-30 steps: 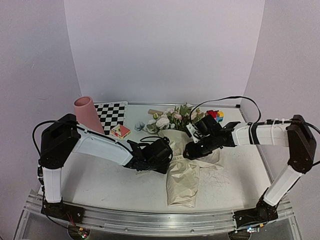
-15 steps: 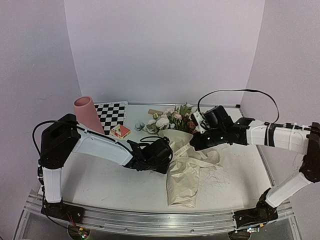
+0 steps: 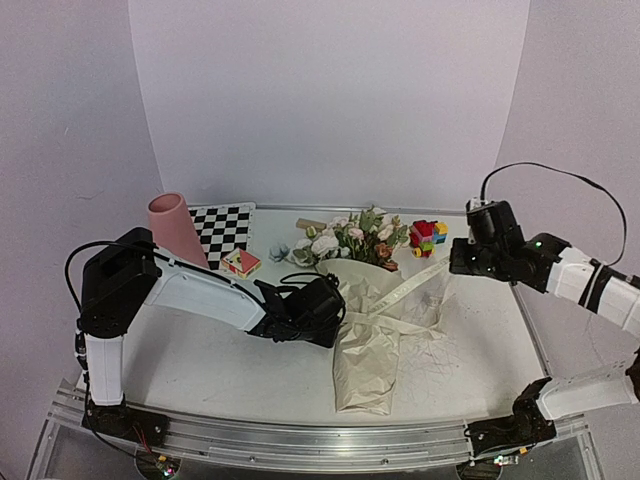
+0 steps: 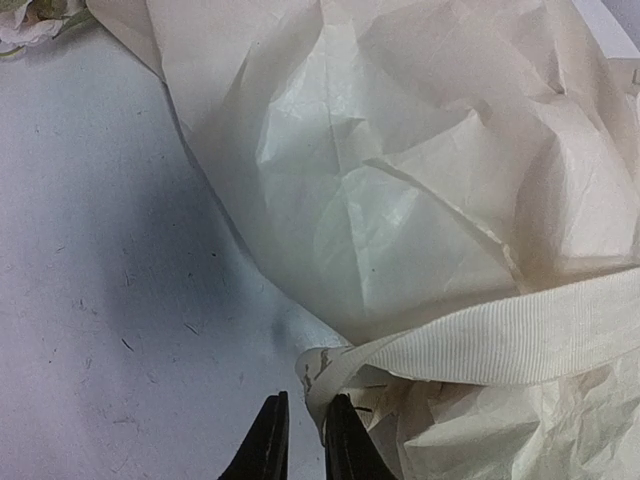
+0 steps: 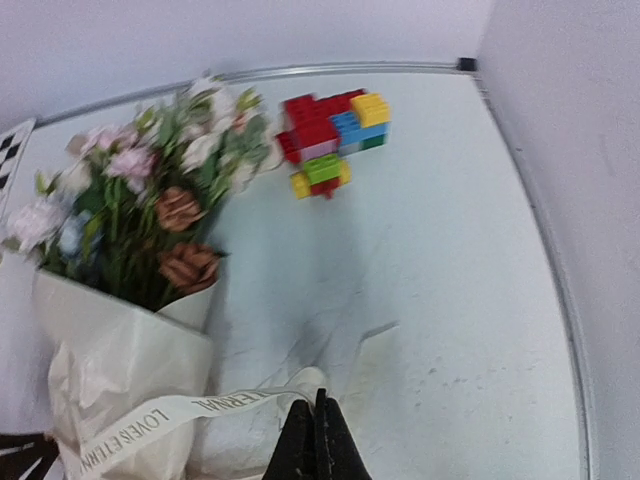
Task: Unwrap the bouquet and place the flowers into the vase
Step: Untie the ribbon from the wrapping paper.
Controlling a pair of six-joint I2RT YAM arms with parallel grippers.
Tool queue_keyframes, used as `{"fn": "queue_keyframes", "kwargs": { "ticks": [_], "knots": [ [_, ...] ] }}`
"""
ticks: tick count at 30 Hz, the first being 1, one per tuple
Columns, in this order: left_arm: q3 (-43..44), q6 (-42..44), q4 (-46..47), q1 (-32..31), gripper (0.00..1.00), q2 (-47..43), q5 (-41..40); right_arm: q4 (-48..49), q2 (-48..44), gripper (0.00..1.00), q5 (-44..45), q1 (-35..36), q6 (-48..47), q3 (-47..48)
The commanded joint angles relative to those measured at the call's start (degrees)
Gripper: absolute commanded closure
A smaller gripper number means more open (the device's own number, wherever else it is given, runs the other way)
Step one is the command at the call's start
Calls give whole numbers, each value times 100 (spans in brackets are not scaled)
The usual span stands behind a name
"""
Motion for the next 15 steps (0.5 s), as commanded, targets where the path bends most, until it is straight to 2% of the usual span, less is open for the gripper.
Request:
{"fn": "queue_keyframes", "kwargs": {
  "ticks": [1, 4, 6, 9, 10, 12, 15],
  "knots": [
    [16, 22, 39, 25, 84, -138, -66, -311, -309, 100, 410, -921, 2, -52],
    [14, 30, 45, 26, 84, -176, -77, -521, -242, 100, 488, -1551, 442, -12],
    [7, 25, 40, 26, 84, -208, -80, -580, -115, 93, 101, -1860, 596, 14],
    [-21, 22, 43, 27, 82, -307, -82, -559, 38, 27, -800, -1899, 464, -21],
    [-35, 22, 37, 26, 81, -351, -74, -480, 49, 18, -1096, -1901, 349, -66],
    [-68, 22, 39, 25, 77, -452, -44, -276, 34, 14, -1744, -1902, 79, -224],
    [-90, 46, 40, 23, 73, -583, -36, -134, 52, 16, -2542, -1903, -205, -439]
  ]
}}
